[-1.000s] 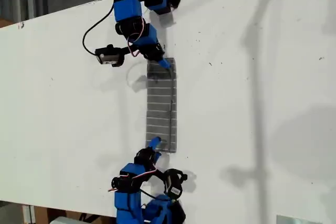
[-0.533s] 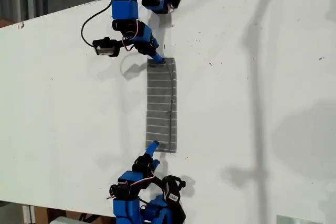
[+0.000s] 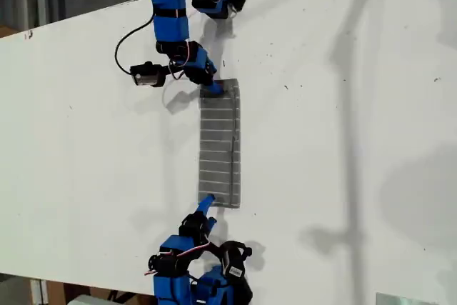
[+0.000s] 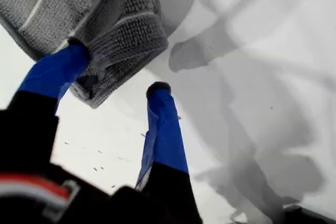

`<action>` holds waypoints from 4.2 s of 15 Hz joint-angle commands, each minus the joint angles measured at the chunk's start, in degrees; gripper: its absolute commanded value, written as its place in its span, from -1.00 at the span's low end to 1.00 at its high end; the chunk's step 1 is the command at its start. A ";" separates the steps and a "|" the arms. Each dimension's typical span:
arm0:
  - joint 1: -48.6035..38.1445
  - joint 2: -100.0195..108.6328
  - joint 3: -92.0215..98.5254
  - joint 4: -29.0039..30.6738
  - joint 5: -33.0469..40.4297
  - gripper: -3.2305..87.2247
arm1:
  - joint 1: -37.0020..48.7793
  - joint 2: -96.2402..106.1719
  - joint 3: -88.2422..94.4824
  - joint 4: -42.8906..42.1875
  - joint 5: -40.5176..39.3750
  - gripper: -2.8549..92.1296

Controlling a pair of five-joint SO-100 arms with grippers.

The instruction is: Grasp corners of a square towel and fold twice.

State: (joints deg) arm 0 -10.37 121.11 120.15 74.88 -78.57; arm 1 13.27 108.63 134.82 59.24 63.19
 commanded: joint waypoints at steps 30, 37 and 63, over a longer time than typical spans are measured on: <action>-0.18 7.03 1.32 4.04 1.67 -0.37 | -1.85 -31.64 -64.51 29.53 -5.45 -0.94; -0.79 6.68 3.60 2.02 5.71 -0.39 | -1.85 -40.25 -79.28 32.52 -5.19 -0.94; -3.69 24.17 13.01 8.44 -2.46 -0.40 | 1.85 -6.42 -47.81 34.54 0.97 -0.94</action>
State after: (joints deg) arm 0 -13.10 136.05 129.99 81.74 -79.10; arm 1 15.64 103.45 92.46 94.22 64.86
